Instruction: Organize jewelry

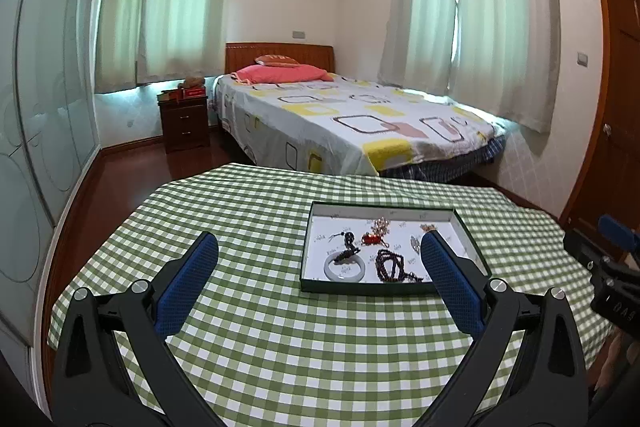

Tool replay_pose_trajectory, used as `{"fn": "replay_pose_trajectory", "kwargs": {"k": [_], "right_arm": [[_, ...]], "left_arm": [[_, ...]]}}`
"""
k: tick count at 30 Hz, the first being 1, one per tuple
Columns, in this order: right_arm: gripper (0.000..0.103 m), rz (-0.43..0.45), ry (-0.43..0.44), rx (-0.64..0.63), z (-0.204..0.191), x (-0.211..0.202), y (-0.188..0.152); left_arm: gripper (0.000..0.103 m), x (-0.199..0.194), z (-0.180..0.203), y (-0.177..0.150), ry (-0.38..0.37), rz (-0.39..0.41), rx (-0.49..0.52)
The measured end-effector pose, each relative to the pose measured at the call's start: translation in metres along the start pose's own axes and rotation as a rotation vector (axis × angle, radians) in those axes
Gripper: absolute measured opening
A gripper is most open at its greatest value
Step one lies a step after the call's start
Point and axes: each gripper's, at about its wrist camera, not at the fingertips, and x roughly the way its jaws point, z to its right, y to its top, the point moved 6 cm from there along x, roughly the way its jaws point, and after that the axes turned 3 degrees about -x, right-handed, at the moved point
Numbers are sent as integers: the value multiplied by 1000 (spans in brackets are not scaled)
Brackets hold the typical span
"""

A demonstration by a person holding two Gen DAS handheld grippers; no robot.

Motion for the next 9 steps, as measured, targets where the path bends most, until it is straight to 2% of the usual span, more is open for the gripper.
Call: {"fn": "replay_pose_trajectory", "kwargs": {"k": [4, 9], "right_arm": [[83, -10, -4, 6, 2, 5, -2], [83, -30, -10, 16, 8, 15, -7]], "left_arm": [[99, 10, -8, -2, 36, 14, 4], [99, 38, -24, -8, 41, -49, -21]]}}
